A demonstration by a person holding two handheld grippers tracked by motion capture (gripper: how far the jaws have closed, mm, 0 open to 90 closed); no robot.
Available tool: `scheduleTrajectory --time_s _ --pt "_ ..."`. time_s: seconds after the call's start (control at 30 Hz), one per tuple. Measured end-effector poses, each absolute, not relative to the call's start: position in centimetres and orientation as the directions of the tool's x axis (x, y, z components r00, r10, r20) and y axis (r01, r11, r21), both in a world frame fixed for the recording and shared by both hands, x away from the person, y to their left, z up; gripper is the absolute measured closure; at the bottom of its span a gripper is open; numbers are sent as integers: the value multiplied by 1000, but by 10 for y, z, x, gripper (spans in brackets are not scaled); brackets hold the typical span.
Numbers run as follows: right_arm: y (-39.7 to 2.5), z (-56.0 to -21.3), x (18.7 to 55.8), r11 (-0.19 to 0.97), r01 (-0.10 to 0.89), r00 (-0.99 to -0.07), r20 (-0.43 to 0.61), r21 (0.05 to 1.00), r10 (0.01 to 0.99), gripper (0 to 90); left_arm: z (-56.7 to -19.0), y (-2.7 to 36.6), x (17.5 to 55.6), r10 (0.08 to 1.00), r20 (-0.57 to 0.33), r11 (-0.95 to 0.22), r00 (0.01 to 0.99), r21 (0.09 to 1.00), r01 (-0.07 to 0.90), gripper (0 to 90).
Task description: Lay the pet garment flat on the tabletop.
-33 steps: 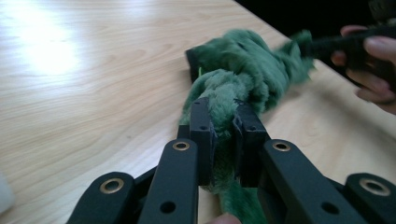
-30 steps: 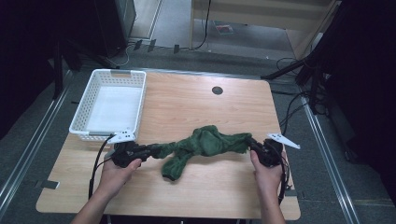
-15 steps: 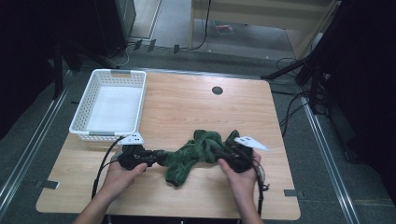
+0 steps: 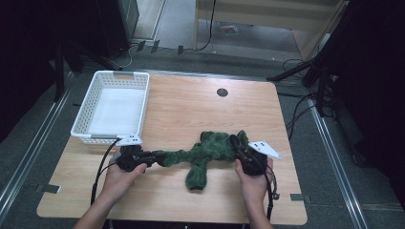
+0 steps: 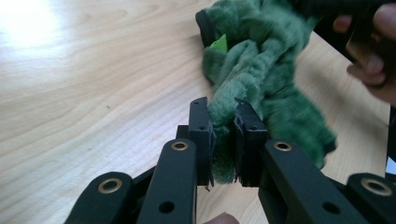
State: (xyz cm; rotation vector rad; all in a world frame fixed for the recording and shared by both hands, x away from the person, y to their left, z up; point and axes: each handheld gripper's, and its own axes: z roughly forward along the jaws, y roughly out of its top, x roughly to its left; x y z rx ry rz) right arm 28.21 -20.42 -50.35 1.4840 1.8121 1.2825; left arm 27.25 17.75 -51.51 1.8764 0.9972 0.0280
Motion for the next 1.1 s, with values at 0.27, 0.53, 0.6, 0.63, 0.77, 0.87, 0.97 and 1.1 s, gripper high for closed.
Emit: scheduleTrajectory --time_s 0.27,0.53,0.6,0.63,0.77,0.87,0.97,1.1 --pt "-241 -510 293 -79 536 -236 239 841 942 820 -527 139 263 403 -451 -435 796 671 600 797" --pt "-265 -513 292 -160 511 -125 258 845 958 516 -525 136 265 398 -452 -406 798 693 595 607" --pt "-260 -502 285 -160 453 -93 225 877 970 483 -522 141 268 421 -448 -366 789 712 600 602" --pt "-255 -496 283 -142 427 -104 205 893 973 473 -521 142 268 431 -440 -354 788 721 596 603" --pt "-220 -489 289 14 464 -230 105 886 967 411 -520 142 270 469 -433 -313 770 733 603 600" --pt "-202 -509 303 51 574 -270 129 817 954 368 -520 142 269 486 -424 -307 764 736 603 596" --pt "-188 -526 308 131 612 -345 115 780 931 697 -519 144 270 510 -424 -288 748 735 613 591" --pt "-179 -529 303 142 600 -438 174 787 882 822 -521 148 273 566 -419 -247 710 735 631 554"
